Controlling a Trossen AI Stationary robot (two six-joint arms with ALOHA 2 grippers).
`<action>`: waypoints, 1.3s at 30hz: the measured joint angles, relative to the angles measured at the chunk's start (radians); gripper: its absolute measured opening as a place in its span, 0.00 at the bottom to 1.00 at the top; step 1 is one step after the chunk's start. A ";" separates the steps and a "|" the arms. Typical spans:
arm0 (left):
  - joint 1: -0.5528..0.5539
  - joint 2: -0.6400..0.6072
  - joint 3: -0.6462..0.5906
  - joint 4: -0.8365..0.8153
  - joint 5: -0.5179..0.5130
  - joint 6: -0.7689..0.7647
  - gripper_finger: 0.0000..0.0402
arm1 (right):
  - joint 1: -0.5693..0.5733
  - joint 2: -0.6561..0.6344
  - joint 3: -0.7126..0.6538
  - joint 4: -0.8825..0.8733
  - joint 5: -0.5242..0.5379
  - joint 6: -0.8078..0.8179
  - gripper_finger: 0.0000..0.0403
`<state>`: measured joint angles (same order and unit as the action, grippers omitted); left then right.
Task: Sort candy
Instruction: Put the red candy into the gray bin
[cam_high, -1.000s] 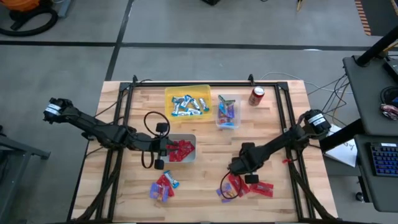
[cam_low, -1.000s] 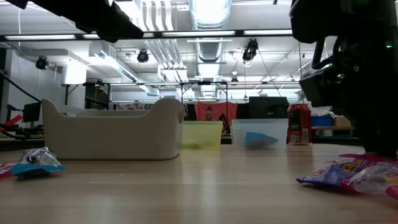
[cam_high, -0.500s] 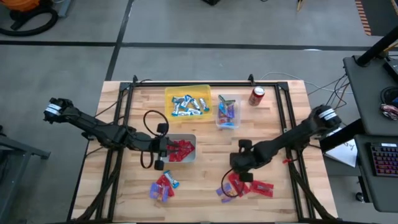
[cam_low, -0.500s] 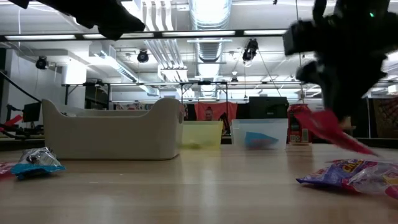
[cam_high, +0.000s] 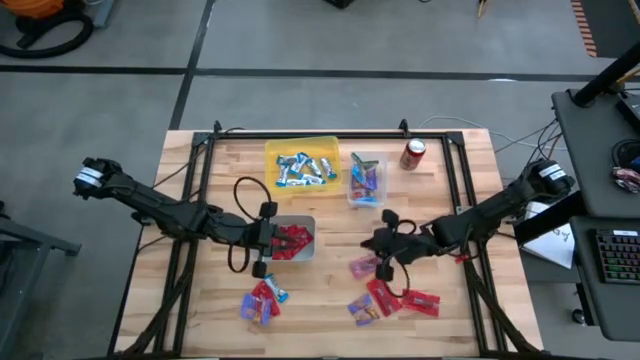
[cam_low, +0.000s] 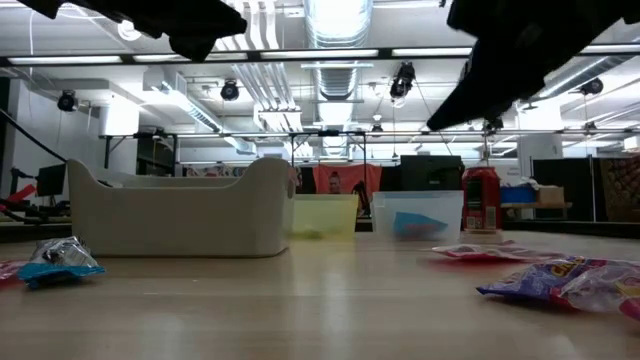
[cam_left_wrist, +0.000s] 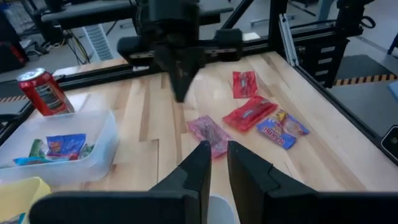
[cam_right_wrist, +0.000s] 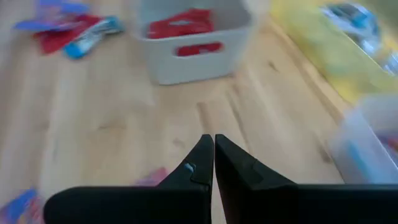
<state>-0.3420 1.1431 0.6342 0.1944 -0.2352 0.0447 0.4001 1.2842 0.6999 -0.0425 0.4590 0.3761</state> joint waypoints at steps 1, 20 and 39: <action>0.000 0.005 0.000 0.000 0.000 -0.001 0.09 | -0.001 0.002 -0.001 -0.009 0.017 0.048 0.02; 0.000 0.048 -0.001 0.060 -0.017 0.018 0.09 | 0.056 0.207 0.009 -0.047 -0.181 0.008 0.22; 0.002 0.049 -0.002 0.068 -0.017 0.025 0.09 | -0.010 0.436 0.013 0.010 -0.198 0.076 0.60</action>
<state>-0.3401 1.1919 0.6323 0.2619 -0.2523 0.0692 0.3902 1.7199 0.7128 -0.0322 0.2606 0.4526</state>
